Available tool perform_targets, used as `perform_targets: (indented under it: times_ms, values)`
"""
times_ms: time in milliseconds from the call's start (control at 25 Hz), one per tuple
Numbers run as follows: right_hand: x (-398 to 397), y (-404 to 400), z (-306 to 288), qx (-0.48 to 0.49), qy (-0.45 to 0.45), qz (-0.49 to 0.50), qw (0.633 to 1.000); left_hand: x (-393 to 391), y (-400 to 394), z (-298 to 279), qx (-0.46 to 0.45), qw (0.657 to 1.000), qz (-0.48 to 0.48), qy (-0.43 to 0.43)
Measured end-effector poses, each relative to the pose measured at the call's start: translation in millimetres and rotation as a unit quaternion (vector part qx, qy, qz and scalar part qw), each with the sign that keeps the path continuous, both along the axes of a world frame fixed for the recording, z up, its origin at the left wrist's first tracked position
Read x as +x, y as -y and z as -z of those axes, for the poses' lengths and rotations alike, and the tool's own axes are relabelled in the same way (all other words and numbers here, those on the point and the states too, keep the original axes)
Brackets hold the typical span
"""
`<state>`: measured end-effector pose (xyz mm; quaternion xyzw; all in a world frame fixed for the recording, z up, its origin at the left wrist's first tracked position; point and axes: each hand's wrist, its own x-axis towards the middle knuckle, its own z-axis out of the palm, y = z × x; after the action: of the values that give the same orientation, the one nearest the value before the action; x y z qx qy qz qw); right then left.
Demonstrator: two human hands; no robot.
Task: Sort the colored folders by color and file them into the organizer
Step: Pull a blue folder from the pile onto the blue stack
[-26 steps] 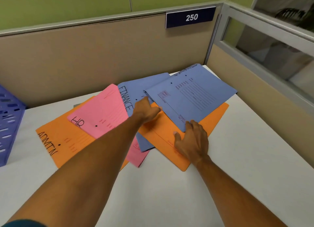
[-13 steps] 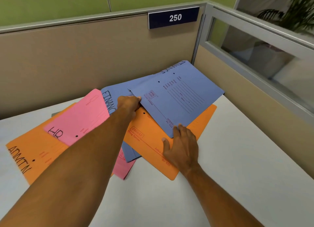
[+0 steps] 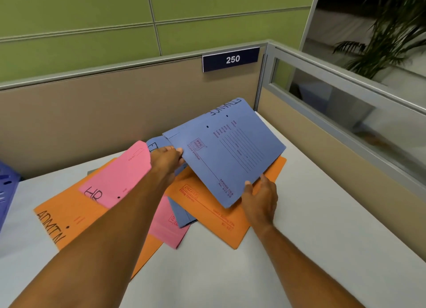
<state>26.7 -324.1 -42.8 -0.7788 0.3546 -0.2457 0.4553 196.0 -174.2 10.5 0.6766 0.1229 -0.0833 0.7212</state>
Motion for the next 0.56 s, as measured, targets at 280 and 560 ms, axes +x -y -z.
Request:
perform_targets:
  times_ms: [280, 560]
  values:
    - [-18, -8, -28, 0.225, 0.063, 0.076, 0.969, -81, -73, -18, -0.108, 0.989, -0.053, -0.086]
    - [-44, -32, -33, 0.369, 0.124, 0.039, 0.920, -165, -140, -19, -0.154, 0.983, -0.041, -0.091]
